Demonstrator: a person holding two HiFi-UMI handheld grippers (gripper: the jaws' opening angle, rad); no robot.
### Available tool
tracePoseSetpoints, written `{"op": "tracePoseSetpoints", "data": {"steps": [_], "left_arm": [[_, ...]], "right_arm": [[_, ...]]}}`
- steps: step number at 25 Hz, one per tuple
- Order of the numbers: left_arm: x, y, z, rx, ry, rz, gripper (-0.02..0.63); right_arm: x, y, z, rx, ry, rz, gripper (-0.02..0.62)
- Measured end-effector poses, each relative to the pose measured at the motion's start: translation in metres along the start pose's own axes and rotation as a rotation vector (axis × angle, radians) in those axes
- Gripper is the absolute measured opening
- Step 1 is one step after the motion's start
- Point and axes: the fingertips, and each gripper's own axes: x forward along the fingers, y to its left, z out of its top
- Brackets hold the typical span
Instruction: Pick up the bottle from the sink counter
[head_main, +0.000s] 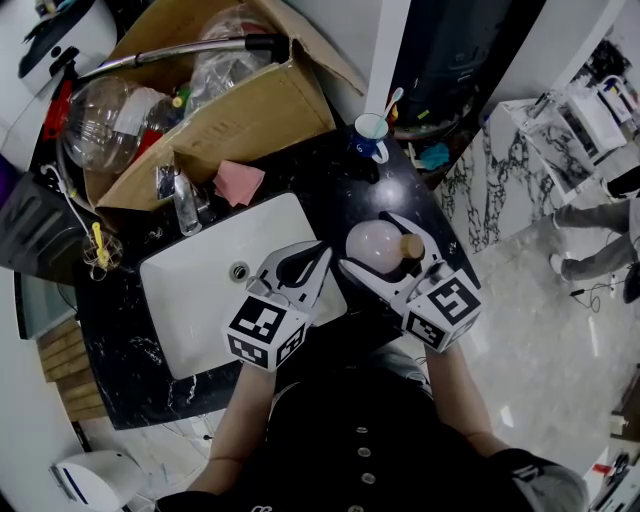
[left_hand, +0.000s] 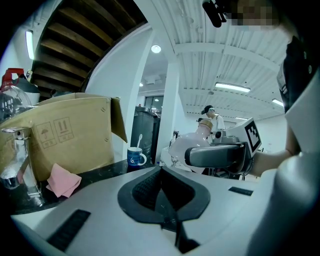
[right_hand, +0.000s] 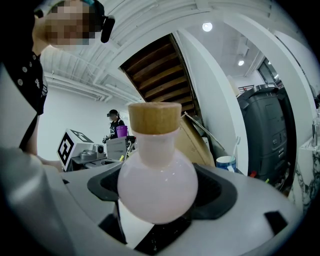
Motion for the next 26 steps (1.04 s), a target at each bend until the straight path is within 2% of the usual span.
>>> {"op": "tracePoseSetpoints", "data": {"steps": [26], "left_arm": [[0.005,0.002,-0.011,-0.02,0.028,-0.025,0.018]], "right_arm": [[0.008,-0.002,-0.009,0.014,0.042,0.002,0.403]]}}
